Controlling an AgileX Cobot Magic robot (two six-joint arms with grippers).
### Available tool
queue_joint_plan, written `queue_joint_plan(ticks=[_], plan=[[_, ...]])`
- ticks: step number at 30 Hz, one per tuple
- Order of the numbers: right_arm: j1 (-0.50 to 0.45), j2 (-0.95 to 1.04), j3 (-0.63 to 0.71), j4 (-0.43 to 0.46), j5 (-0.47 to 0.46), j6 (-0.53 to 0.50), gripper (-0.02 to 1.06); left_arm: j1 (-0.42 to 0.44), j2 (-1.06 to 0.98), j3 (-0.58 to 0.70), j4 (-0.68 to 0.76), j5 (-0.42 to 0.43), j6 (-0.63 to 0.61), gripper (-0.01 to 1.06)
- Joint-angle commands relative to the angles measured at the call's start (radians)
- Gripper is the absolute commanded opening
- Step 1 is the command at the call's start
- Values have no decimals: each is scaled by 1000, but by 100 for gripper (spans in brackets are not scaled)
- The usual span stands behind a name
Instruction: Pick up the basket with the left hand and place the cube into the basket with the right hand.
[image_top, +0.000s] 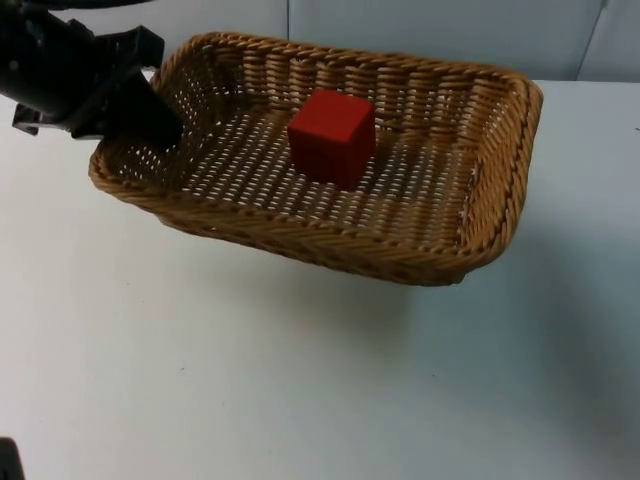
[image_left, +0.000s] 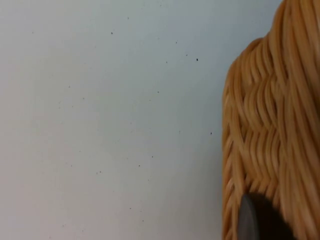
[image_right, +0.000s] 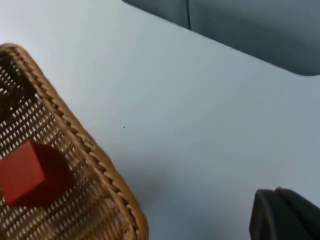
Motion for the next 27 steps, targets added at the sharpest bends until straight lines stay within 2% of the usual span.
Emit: queue_joint_plan(ticks=[1,9,15,20,25,27], plan=[[-7,-7,6,29,29,-28,0,3,-9,0,-57,38,-8,0],[-7,-7,6,116,23,-74,0,1,4,0,-80,51,-8,0],[-2,-7,6,119,14,-82,0,1,56,0,-116,42,-8,0],[-2,-7,6,136,14,-84,0,1,114,0,-130,-22,30,0],[-2,-7,6,138,14,-84,0,1,137,-3,-125,-146,68,0],[-2,-7,6,138,14,-84,0,1,137,-3,-125,-157,76,0]])
